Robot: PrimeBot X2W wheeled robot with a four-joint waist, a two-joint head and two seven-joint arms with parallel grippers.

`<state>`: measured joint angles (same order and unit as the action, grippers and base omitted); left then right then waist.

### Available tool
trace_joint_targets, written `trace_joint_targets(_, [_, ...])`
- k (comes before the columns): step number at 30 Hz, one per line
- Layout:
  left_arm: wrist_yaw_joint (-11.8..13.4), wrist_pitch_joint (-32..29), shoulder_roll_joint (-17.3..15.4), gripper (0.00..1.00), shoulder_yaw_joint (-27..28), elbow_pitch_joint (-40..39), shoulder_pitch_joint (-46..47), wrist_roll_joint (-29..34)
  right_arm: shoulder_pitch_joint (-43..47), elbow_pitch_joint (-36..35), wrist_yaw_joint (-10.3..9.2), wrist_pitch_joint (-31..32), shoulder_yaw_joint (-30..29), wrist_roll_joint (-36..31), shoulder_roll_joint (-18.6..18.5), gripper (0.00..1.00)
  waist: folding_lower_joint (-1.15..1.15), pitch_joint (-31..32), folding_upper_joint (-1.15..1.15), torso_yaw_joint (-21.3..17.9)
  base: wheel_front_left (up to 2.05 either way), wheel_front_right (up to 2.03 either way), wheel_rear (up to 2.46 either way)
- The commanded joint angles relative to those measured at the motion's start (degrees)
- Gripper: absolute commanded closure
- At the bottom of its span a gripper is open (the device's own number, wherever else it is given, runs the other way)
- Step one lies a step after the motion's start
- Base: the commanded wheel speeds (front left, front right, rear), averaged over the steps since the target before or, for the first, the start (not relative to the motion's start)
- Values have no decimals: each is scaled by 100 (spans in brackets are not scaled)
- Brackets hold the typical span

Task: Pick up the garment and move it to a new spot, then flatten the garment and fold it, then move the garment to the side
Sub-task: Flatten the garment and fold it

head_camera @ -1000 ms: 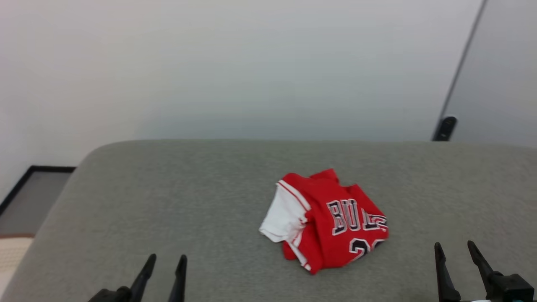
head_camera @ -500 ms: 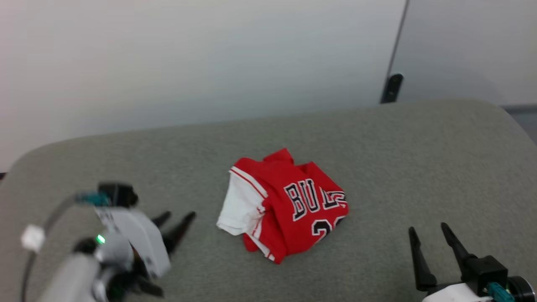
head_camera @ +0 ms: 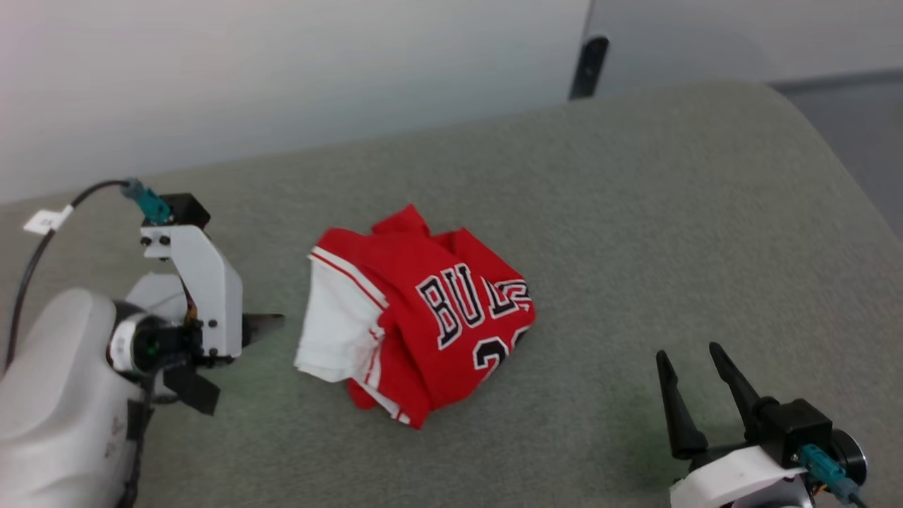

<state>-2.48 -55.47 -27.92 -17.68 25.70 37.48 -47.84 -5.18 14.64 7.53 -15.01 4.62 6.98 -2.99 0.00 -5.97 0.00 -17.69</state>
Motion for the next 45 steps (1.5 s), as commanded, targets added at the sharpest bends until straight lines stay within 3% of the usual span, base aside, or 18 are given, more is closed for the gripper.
trace_joint_targets(1, [79,-94,-9,0,-44,120,174,72,-96,-13,-8,-25,50,87,15,0,0,-400,0,-365,0,0,0])
trace_joint_targets(16, [460,-899,154,0,-556,921,694,371,-236,-28,-8,-25,204,343,15,0,0,-718,0,-566,0,0,0])
trace_joint_targets(21, [440,-914,230,0,-654,1112,608,374,-298,-4,-8,-25,235,379,15,0,0,-761,0,-550,0,0,0])
trace_joint_targets(22, [422,-866,247,27,-641,1149,592,350,-299,-5,-8,-25,243,391,15,0,0,-771,0,-542,0,0,0])
trace_joint_targets(24, [375,-823,289,100,-661,1203,586,344,-309,-4,-8,-25,250,402,15,0,0,-785,0,-520,0,0,0])
trace_joint_targets(35, [256,-677,373,100,-727,1326,874,388,-321,82,-8,-25,171,347,14,0,0,-604,0,-218,0,0,0])
trace_joint_targets(45, [29,-612,14,100,-908,1076,1076,654,-141,146,-8,-25,115,276,14,0,0,-253,0,189,0,0,0])
